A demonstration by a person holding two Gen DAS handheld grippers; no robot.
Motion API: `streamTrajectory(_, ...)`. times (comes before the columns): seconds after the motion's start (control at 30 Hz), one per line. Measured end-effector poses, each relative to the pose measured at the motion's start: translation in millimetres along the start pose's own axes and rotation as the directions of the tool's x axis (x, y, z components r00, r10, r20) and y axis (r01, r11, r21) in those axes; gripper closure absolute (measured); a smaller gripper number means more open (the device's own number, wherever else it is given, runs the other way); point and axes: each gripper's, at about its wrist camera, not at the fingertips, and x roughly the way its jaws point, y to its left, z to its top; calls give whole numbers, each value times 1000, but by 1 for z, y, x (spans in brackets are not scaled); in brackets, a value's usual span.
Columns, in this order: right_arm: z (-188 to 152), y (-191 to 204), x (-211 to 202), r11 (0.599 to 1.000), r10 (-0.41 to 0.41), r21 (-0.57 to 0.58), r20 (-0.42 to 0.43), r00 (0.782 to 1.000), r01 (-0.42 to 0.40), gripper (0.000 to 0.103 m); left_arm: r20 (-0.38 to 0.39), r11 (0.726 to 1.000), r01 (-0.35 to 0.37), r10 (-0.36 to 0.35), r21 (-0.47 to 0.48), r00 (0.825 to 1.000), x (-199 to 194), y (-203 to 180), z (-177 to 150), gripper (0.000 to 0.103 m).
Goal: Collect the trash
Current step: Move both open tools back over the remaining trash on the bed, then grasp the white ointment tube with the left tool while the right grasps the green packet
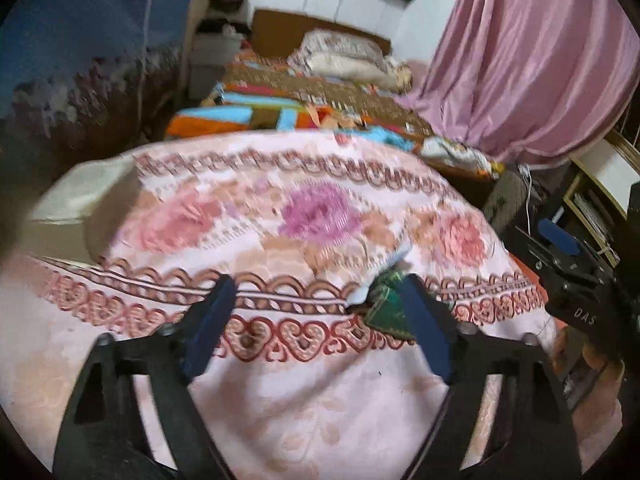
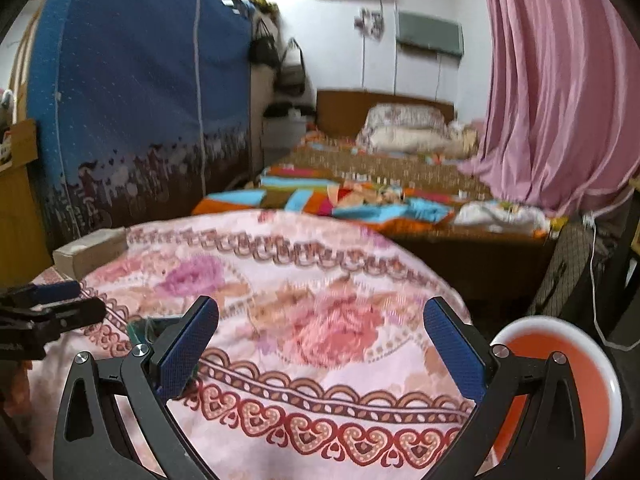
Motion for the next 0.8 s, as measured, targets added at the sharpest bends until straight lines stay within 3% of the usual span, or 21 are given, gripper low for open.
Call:
streamTrajectory(0.2,-5,-7,16,999,30,46,-109,994,-25,0,-103,997,78,-78,-3,992,24,-7,4,67)
streamTrajectory(0.6,-5,-3,21,999,24,25,-146,989,-20,0,-127,995,91,-96,-39,987,34,-3,9,101)
streamTrajectory(0.8,-5,-3,22,999,27,30,-145,989,-23,0,-128,995,93,-97,-41,987,34,-2,8,103)
